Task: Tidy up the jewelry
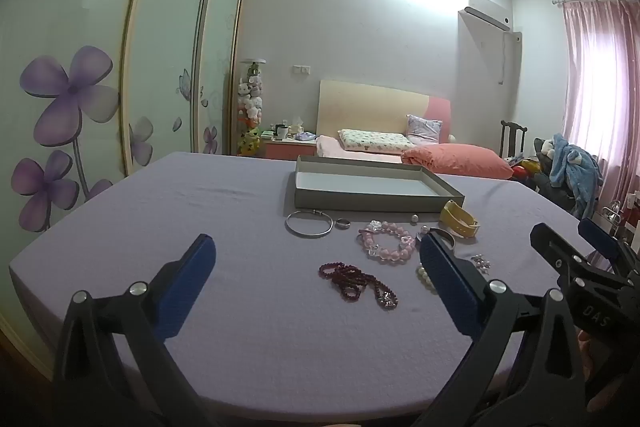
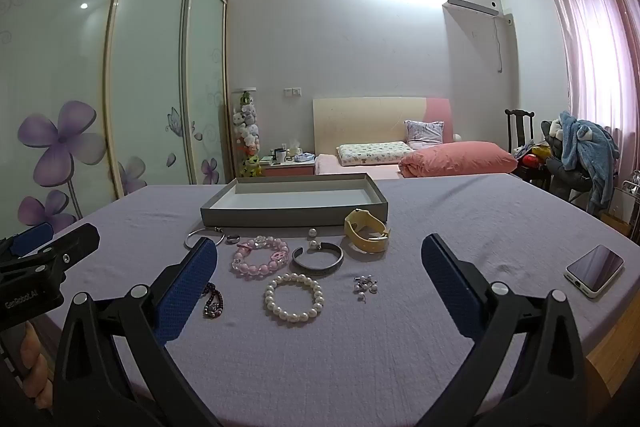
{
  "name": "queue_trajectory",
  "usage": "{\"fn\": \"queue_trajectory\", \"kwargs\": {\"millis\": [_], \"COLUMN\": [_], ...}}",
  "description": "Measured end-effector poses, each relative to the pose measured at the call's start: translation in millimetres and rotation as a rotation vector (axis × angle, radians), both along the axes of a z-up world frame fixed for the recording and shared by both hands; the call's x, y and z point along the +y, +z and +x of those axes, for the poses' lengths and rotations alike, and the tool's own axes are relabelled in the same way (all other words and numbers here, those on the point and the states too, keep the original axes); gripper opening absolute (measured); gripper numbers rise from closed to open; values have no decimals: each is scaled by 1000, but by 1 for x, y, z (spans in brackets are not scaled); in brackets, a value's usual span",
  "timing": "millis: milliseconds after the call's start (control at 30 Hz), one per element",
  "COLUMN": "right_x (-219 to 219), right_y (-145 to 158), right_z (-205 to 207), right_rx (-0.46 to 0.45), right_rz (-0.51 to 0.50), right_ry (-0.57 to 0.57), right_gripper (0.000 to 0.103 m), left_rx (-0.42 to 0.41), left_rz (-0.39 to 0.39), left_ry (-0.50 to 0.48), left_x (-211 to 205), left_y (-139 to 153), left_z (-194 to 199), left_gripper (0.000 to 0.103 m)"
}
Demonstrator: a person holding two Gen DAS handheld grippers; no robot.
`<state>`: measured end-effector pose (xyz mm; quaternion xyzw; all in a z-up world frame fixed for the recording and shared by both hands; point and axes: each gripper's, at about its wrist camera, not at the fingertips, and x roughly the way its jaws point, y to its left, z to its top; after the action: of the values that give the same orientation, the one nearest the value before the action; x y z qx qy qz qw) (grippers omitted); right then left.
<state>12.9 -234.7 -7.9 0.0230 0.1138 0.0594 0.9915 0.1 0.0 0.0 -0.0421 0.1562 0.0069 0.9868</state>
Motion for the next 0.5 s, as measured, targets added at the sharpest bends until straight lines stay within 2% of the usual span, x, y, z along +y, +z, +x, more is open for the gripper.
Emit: {"fn": "queue_trajectory", "kwargs": {"millis": [500], "right_x": [-1], "right_y": [1], "right_z": [0], "right_rx": [-2], "right_rz": [4], "right_ry": [0], "right_gripper": [101], "left_rx": [-4], "left_rz": [-2], "left_ry": [-1], "left_x": [0], "left_y": [0], "left_z": [0], "left_gripper": [99]}}
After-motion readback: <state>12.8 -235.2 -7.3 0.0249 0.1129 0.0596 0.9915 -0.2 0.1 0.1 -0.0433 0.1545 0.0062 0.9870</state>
